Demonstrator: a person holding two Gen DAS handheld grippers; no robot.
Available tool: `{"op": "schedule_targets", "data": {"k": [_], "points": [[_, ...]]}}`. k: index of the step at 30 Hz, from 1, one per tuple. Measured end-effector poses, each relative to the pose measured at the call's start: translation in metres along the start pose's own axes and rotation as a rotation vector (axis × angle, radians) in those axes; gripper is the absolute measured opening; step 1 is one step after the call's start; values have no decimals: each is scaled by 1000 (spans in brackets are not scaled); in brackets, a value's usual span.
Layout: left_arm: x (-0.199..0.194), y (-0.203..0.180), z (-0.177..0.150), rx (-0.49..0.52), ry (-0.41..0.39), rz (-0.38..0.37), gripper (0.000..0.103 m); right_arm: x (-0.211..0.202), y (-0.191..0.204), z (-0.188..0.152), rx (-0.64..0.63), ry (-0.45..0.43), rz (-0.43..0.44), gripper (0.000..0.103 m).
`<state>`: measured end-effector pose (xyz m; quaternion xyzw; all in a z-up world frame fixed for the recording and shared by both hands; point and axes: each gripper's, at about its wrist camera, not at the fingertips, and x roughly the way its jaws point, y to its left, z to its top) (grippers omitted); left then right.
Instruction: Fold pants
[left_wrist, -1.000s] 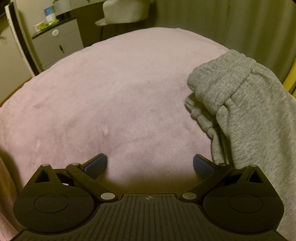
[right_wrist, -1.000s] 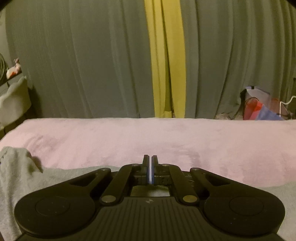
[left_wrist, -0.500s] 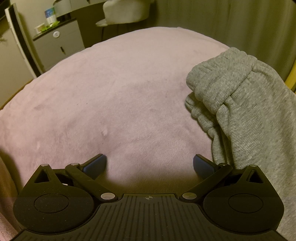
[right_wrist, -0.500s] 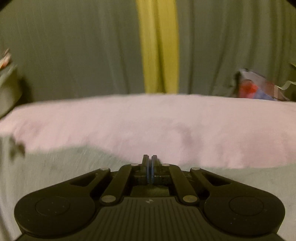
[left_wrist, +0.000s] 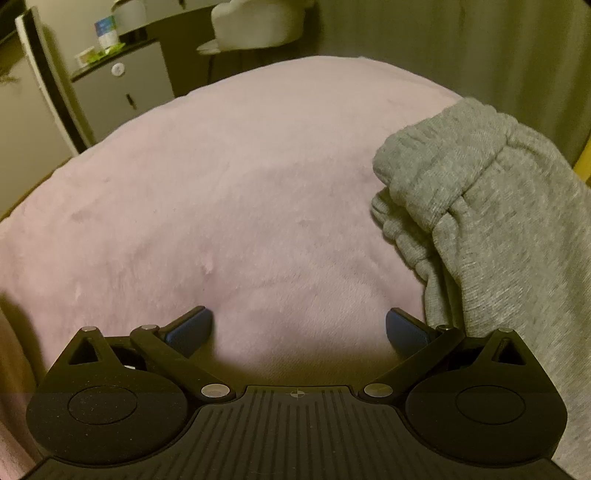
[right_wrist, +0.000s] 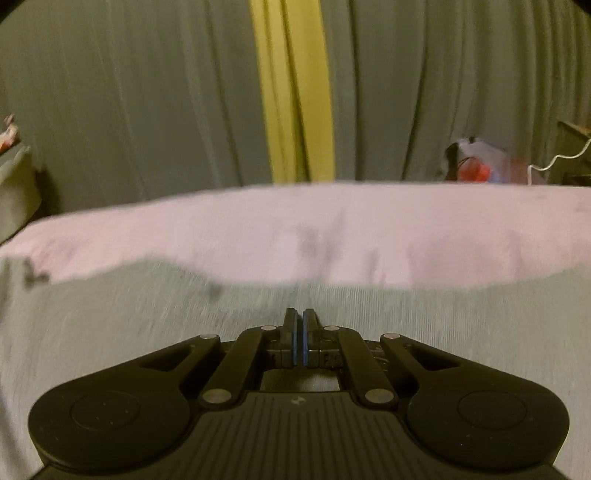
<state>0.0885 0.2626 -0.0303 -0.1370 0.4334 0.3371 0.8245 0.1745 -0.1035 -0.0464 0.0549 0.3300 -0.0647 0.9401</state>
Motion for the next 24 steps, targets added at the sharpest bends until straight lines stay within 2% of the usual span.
{"op": "schedule_targets", "data": {"k": [1, 3, 5, 6, 8, 10, 11, 12, 13, 14, 15, 16, 17, 19, 20, 22, 23, 24], "points": [[-4, 3, 0, -11, -11, 0, 103, -1, -5, 6, 32, 22, -13, 5], [-21, 10, -1, -36, -54, 19, 103, -16, -24, 13, 131, 37, 14, 13], [-47, 13, -5, -48, -126, -1, 103, -38, -48, 8, 162, 24, 44, 50], [-62, 11, -9, -49, -169, -28, 103, -49, -59, 4, 156, 16, 35, 56], [-91, 0, -21, -30, -242, -136, 103, -69, -90, -11, 139, 22, -8, 58], [-113, -19, -37, 23, -279, -291, 103, -83, -133, -29, 187, 95, -66, 59], [-123, -35, -47, 80, -275, -382, 103, -88, -159, -38, 238, 151, -109, 60], [-129, -50, -56, 131, -257, -441, 103, -97, -185, -48, 291, 177, -146, 59], [-133, -68, -67, 194, -224, -491, 103, -112, -211, -58, 350, 143, -132, 56], [-135, -83, -74, 238, -186, -518, 103, -132, -237, -67, 418, 97, -144, 58], [-135, -99, -84, 275, -137, -543, 103, -145, -255, -72, 454, 88, -244, 62], [-134, -109, -92, 290, -104, -558, 103, -160, -282, -79, 541, 97, -401, 68], [-131, -119, -100, 293, -72, -571, 103, -174, -309, -89, 668, 74, -417, 66], [-124, -129, -112, 299, -30, -567, 103, -206, -359, -113, 906, -72, -252, 66], [-121, -132, -115, 313, -18, -549, 103, -221, -377, -123, 979, -117, -259, 66], [-117, -135, -118, 349, -9, -512, 103, -245, -398, -136, 993, -142, -420, 70], [-117, -135, -120, 355, -9, -508, 103, -251, -406, -142, 990, -152, -458, 70], [-118, -135, -122, 355, -17, -506, 103, -256, -416, -151, 1009, -160, -442, 69]]}}
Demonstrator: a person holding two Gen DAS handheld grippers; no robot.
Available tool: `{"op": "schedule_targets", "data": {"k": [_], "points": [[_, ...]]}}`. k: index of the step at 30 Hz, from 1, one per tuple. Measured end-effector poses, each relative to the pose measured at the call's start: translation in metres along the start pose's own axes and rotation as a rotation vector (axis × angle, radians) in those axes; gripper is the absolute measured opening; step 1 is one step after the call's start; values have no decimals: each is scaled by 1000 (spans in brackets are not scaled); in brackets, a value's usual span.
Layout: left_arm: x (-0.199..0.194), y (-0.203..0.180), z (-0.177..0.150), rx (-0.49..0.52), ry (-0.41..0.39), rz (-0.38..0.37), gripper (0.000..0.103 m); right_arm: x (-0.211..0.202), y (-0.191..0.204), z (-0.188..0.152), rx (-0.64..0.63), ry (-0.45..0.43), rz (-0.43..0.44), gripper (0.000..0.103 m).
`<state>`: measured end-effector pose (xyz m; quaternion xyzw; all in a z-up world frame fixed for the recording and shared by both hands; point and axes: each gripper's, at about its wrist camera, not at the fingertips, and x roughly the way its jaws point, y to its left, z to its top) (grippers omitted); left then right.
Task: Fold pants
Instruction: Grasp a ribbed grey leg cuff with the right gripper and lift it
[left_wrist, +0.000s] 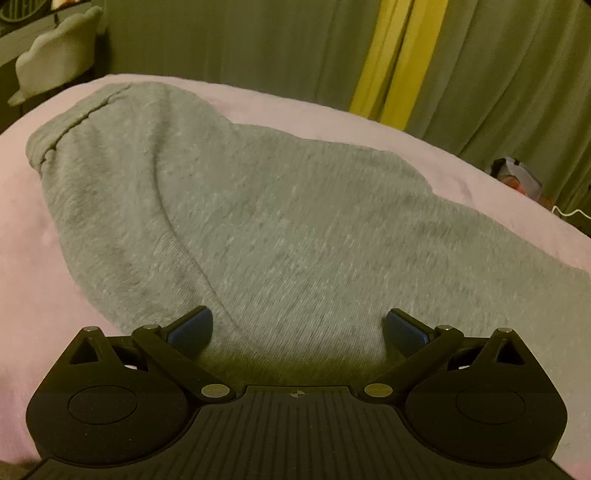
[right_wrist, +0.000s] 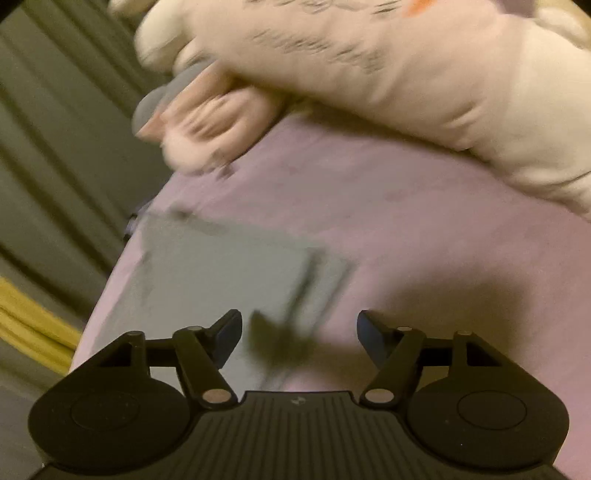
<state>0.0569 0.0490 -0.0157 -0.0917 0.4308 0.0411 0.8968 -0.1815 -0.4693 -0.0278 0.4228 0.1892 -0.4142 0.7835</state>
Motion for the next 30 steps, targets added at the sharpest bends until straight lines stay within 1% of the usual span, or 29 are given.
{"op": "schedule_targets", "data": {"k": [2, 3, 4, 5, 6, 8, 9, 10, 11, 12, 13, 15, 16, 17, 18, 19, 20, 21, 22, 24, 25, 26, 27, 28, 29, 30], "points": [[2, -5, 0, 16, -6, 12, 103, 2, -17, 5, 64, 27, 83, 64], [3, -7, -1, 33, -5, 23, 103, 4, -17, 5, 73, 31, 115, 58], [4, -9, 0, 51, -3, 32, 103, 5, -16, 6, 65, 27, 140, 35], [6, -12, -1, 69, -1, 44, 103, 5, -11, 6, 52, 23, 152, 15], [7, -14, 0, 85, 0, 54, 103, 2, -5, 5, 36, 20, 158, 13], [10, -16, 1, 98, -3, 62, 103, 8, 1, 9, 26, 16, 160, 14], [10, -15, 0, 97, -3, 60, 103, 9, 0, 11, 40, 24, 151, 18], [10, -14, 0, 92, -4, 57, 103, 17, -2, 13, 65, 45, 159, 38], [11, -14, 1, 87, -5, 54, 103, 26, -4, 14, 99, 84, 187, 59], [11, -12, 1, 82, -6, 52, 103, 31, -5, 14, 128, 110, 225, 62], [10, -14, 0, 82, -7, 52, 103, 30, -4, 15, 141, 103, 242, 63], [11, -15, 0, 90, -8, 55, 103, 31, 3, 19, 127, 69, 241, 61], [12, -16, 0, 94, -8, 57, 103, 31, 7, 21, 117, 59, 227, 52], [12, -16, 0, 95, -8, 57, 103, 31, 8, 23, 112, 57, 214, 21], [12, -16, 0, 93, -7, 56, 103, 36, 12, 25, 108, 67, 207, 3], [12, -15, 0, 91, -7, 53, 103, 37, 16, 28, 104, 77, 195, 4], [11, -15, 0, 88, -7, 51, 103, 33, 21, 30, 90, 66, 197, 4], [11, -14, 0, 87, -7, 50, 103, 22, 29, 32, 55, 24, 228, 4], [11, -15, 0, 86, -8, 49, 103, 8, 36, 33, 26, -35, 274, 4], [11, -14, 1, 80, -9, 47, 103, -18, 39, 33, 18, -137, 358, 4], [11, -14, 1, 78, -8, 46, 103, -26, 37, 32, 22, -173, 381, 4], [11, -14, 1, 77, -8, 46, 103, -29, 33, 28, 22, -202, 367, 4], [11, -14, 1, 76, -8, 45, 103, -26, 29, 23, 5, -215, 314, 4], [11, -13, 1, 76, -8, 45, 103, -14, 26, 18, -34, -192, 238, 4], [11, -14, 1, 77, -8, 44, 103, 1, 24, 15, -73, -144, 153, 5], [11, -13, 1, 78, -8, 43, 103, 19, 20, 11, -96, -70, 67, 5]]}}
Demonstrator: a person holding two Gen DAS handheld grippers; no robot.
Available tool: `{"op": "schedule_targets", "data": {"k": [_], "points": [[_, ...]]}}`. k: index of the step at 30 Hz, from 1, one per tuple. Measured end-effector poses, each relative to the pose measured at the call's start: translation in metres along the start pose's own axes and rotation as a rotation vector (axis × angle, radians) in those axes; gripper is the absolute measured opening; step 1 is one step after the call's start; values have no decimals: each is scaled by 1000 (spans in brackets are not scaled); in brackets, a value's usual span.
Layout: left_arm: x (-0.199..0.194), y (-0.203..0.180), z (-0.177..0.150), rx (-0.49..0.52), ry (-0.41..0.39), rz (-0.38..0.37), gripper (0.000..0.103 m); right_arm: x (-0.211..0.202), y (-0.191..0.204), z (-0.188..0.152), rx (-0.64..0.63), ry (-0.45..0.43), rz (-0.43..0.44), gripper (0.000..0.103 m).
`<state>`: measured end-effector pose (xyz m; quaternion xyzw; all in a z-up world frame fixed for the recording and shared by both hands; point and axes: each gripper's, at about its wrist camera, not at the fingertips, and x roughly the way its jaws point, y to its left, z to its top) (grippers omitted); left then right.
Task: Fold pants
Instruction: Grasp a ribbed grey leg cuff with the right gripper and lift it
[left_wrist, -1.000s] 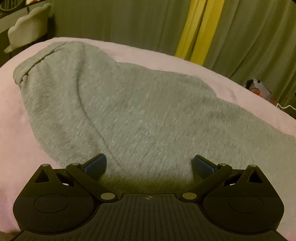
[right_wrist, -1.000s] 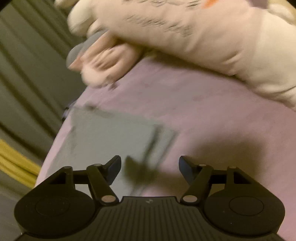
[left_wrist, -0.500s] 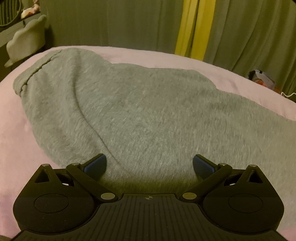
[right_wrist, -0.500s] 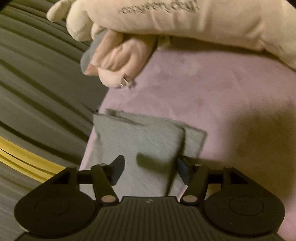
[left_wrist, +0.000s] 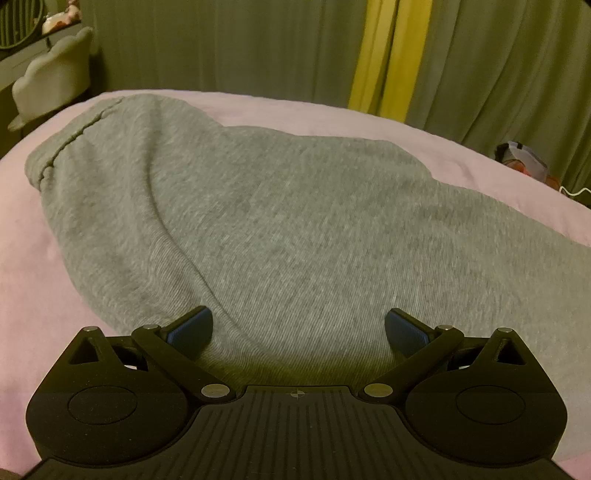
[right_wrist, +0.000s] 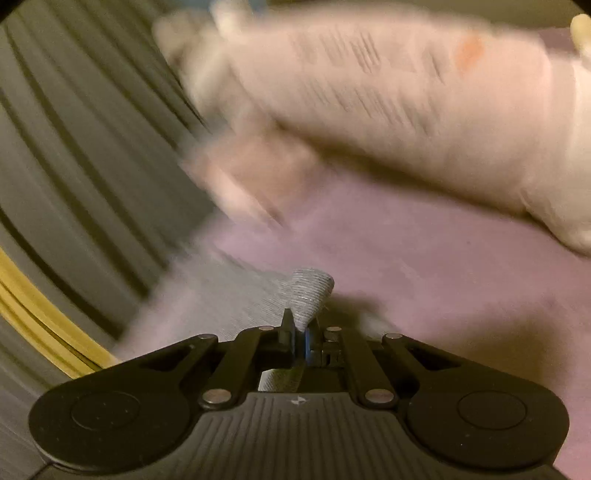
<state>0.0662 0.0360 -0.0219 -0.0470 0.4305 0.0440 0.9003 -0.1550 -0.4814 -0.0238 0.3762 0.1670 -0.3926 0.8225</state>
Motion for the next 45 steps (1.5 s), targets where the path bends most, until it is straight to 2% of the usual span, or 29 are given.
{"op": "schedule_targets", "data": {"k": [1, 3, 5, 6, 8, 9, 11, 12, 17, 19, 21, 22, 23, 24, 25, 28, 30, 32, 34, 36, 37, 39, 40, 43, 45], "points": [[0, 0, 0, -1, -1, -2, 103, 9, -6, -5, 5, 45, -26, 6], [0, 1, 0, -7, -1, -5, 103, 0, -13, -2, 62, 5, 21, 13], [0, 1, 0, -7, 0, -2, 103, -8, -19, 5, 99, -20, 27, 38], [1, 0, 0, -1, 1, 2, 103, -13, -21, 9, 104, -31, 20, 44], [1, -2, 0, 8, 0, 6, 103, -19, -28, 12, 102, -42, -23, 77], [1, -2, 0, 7, 0, 5, 103, -18, -32, 13, 105, -35, -26, 80], [2, -2, 0, 4, 0, 2, 103, -9, -46, 10, 152, 7, 30, 82], [2, -2, 0, 5, 0, 2, 103, -13, -50, 7, 160, -7, 49, 82], [2, -2, 0, 8, 1, 4, 103, 3, -43, 8, 194, 53, 173, 85], [2, -2, 0, 7, 0, 3, 103, 9, -35, 8, 174, 56, 165, 89], [2, -2, 0, 8, 1, 3, 103, 13, -25, 9, 130, 50, 146, 89], [2, -2, 0, 7, 0, 3, 103, 14, -21, 9, 117, 42, 140, 77], [2, -2, 0, 8, 1, 2, 103, 14, -21, 9, 115, 41, 143, 27], [2, -2, 0, 7, 0, 2, 103, 16, -23, 9, 135, 66, 150, 7], [2, -2, 0, 7, 0, 2, 103, 20, -28, 8, 187, 97, 161, 10], [2, -2, 0, 8, 0, 2, 103, 23, -41, 4, 275, 92, 196, 12], [2, -2, 0, 9, 0, 2, 103, 24, -47, 2, 320, 93, 238, 24], [2, -2, 0, 10, 0, 3, 103, 26, -49, 3, 358, 95, 292, 47], [2, -3, 0, 12, 1, 5, 103, 27, -44, 7, 352, 100, 310, 57], [2, -2, 0, 12, 1, 4, 103, 28, -32, 9, 289, 98, 274, 55], [2, -3, 0, 11, 1, 3, 103, 28, -26, 9, 253, 94, 249, 50], [2, -2, 0, 10, 1, 2, 103, 30, -22, 9, 217, 92, 207, 30], [2, -2, 0, 10, 1, 1, 103, 31, -23, 9, 214, 95, 184, 14], [2, -2, 0, 10, 1, 2, 103, 27, -36, 8, 274, 100, 203, 10], [2, -2, 0, 10, 1, 2, 103, 21, -33, 9, 255, 84, 201, 9]]}}
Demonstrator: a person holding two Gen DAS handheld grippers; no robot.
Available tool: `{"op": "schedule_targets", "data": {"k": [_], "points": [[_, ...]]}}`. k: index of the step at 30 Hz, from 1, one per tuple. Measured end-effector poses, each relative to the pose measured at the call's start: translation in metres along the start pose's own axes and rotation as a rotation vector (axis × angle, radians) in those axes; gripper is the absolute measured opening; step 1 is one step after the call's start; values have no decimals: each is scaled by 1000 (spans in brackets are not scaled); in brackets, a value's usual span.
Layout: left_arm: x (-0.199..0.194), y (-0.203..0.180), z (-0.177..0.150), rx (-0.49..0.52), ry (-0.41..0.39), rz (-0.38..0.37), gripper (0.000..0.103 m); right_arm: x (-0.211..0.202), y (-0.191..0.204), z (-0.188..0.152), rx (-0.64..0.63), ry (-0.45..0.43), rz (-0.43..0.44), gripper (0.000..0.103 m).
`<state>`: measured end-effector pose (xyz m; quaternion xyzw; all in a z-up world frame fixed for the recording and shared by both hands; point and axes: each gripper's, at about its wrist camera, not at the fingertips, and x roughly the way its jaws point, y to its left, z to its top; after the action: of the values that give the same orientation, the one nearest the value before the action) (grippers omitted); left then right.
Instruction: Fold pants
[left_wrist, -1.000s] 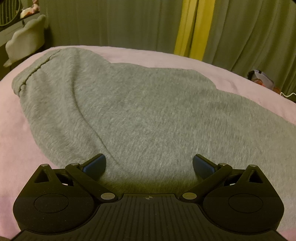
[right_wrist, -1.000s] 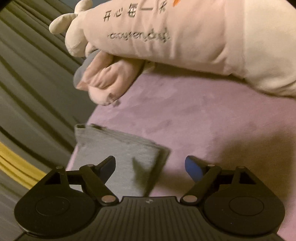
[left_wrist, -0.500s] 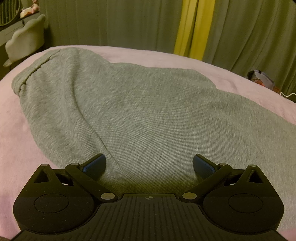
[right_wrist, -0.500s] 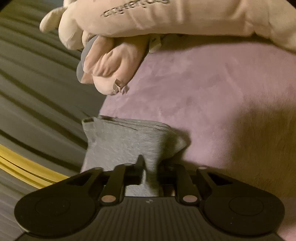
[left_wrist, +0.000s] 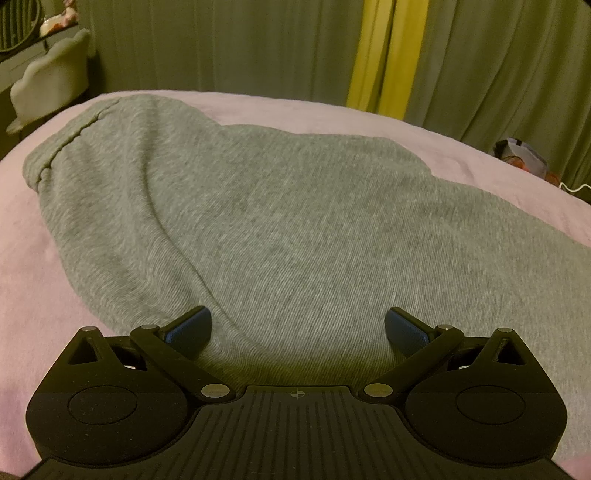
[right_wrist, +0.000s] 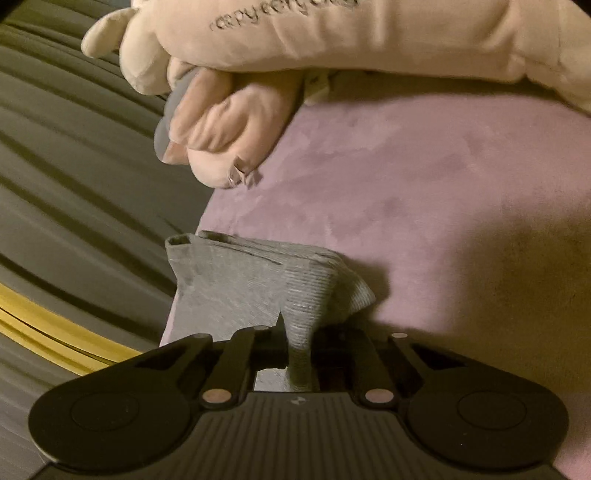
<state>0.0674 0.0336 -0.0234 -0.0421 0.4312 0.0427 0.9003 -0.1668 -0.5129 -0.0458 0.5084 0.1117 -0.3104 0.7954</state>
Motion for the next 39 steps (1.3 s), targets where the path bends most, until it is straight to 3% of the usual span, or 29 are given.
{"op": "schedule_targets", "data": {"k": [4, 7, 10, 13, 15, 17, 19, 25, 28, 30, 33, 36, 38, 39], "points": [[0, 0, 0, -1, 0, -2, 103, -16, 64, -9, -294, -84, -46, 9], [-1, 1, 0, -11, -1, -8, 103, -38, 148, -47, -634, -123, 77, 9], [-1, 4, 1, -29, -1, -17, 103, -53, 209, -119, -957, -20, 272, 9], [-4, 8, 1, -50, -6, -29, 103, -50, 230, -209, -1230, 166, 393, 10], [-6, 11, 1, -62, -8, -40, 103, -35, 224, -263, -1354, 327, 387, 11], [-8, 14, 1, -77, -10, -51, 103, -15, 211, -308, -1438, 485, 309, 13], [-9, 16, 1, -92, -11, -61, 103, -18, 210, -331, -1545, 430, 271, 15], [-8, 17, 4, -122, -10, -75, 103, -32, 230, -311, -1378, 390, 281, 12], [-9, 20, 3, -140, -13, -89, 103, -48, 240, -305, -1331, 308, 362, 12], [-9, 22, 4, -160, -14, -99, 103, -52, 240, -314, -1304, 332, 388, 12], [-11, 22, 4, -170, -15, -118, 103, -42, 228, -339, -1375, 449, 359, 13], [-16, 20, 5, -158, -24, -148, 103, -36, 225, -350, -1456, 522, 306, 26], [-21, 17, 6, -145, -40, -190, 103, -43, 233, -333, -1369, 545, 375, 67], [-24, 15, 7, -132, -50, -221, 103, -50, 236, -318, -1289, 533, 433, 76]]}}
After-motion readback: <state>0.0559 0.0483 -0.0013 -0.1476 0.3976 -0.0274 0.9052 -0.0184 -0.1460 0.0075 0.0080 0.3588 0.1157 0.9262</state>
